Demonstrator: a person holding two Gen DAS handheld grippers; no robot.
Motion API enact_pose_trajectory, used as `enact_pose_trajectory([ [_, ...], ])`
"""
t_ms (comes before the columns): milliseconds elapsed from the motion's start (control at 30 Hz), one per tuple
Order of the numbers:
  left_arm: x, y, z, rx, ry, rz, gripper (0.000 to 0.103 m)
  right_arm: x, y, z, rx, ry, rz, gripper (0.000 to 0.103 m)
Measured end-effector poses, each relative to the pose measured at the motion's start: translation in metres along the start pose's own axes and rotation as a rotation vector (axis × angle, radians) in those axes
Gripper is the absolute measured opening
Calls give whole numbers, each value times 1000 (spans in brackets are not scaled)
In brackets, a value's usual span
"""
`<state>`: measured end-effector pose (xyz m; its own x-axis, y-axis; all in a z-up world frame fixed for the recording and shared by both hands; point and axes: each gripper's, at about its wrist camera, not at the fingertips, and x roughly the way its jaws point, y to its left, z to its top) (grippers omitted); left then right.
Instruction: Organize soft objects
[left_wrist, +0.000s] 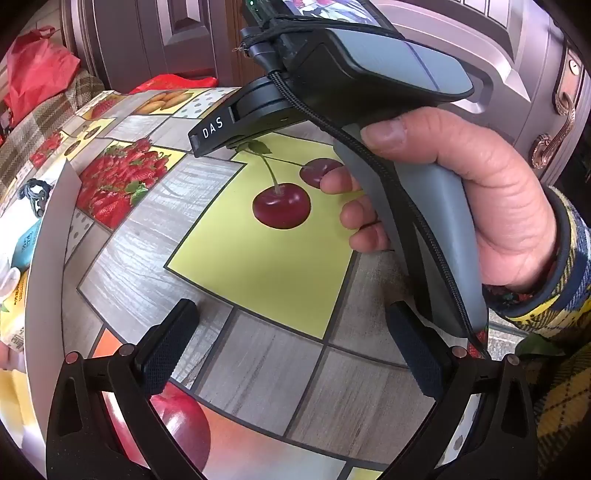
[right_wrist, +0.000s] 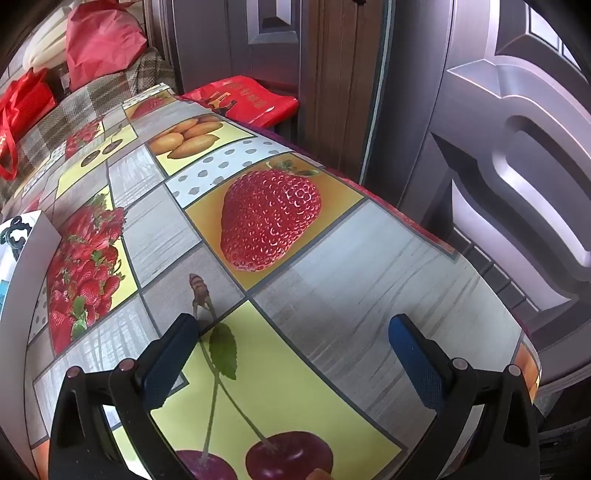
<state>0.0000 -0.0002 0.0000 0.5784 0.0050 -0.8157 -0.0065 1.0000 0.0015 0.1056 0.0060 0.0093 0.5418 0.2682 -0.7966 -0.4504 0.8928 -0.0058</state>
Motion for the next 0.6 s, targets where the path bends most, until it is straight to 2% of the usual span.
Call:
enact_pose_trajectory([
  [600,0,0,0,-2,0,-2,102,1,0,1,-1,-5,0,103],
])
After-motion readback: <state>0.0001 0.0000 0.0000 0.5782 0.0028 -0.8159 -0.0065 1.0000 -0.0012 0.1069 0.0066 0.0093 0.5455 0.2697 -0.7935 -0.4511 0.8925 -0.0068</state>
